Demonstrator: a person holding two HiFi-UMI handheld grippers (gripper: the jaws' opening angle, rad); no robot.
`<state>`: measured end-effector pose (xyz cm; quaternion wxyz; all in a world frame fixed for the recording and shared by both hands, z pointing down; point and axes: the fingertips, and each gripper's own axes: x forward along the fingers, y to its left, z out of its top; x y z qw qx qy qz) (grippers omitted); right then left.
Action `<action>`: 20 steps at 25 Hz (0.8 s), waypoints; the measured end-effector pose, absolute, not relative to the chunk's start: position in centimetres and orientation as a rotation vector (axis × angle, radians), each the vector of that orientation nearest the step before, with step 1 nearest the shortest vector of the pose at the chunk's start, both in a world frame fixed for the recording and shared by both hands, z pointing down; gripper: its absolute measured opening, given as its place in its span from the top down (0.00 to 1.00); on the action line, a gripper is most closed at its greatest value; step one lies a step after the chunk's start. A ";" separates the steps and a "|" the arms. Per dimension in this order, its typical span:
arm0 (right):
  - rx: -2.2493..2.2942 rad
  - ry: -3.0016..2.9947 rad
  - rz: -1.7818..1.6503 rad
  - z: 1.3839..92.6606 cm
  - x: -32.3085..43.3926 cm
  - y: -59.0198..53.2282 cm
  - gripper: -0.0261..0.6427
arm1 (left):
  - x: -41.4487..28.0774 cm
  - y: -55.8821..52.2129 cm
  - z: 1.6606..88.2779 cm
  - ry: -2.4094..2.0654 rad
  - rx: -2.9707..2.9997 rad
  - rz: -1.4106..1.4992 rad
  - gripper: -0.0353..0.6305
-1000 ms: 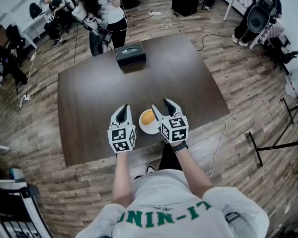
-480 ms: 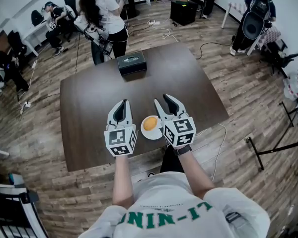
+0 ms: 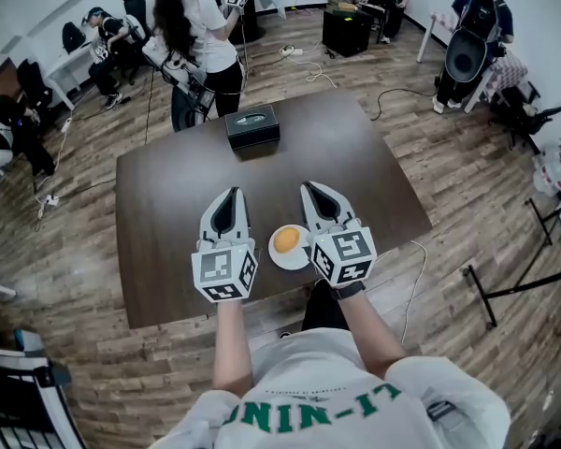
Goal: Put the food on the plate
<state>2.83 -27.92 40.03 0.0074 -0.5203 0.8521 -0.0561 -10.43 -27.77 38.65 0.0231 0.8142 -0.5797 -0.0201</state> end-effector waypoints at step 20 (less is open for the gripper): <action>-1.556 2.743 -0.130 39.7 -1.6 -29.0 0.94 | -13.7 -27.7 37.8 -1.874 2.506 -0.034 0.93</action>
